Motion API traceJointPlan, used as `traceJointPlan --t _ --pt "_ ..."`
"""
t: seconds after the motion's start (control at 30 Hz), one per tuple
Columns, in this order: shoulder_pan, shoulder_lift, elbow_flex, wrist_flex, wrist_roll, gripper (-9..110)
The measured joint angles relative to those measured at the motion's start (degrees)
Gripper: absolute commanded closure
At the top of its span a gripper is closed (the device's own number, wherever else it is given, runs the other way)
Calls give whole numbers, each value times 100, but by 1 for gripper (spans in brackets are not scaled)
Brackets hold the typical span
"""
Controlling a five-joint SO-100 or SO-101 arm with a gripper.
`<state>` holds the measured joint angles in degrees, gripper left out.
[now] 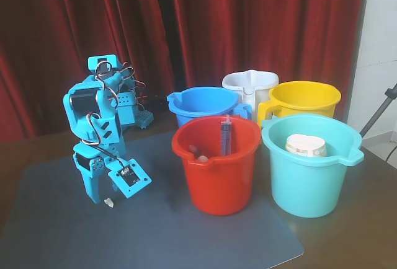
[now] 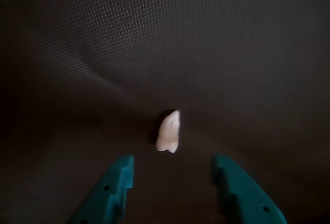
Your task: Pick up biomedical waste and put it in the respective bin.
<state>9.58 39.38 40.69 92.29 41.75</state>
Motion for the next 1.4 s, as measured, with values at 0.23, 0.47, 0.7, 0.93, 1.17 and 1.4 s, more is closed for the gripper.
traceJointPlan --t 0.23,0.47,0.7,0.93,1.17,1.4 --pt "0 -290 0 -9 0 86" --pt "0 -439 -18 -9 0 86" --pt "-9 -448 -18 -18 44 86" --pt "-9 -448 -18 -105 264 86" --pt "-9 -448 -18 -167 308 101" --pt "-9 -457 -18 -413 255 102"
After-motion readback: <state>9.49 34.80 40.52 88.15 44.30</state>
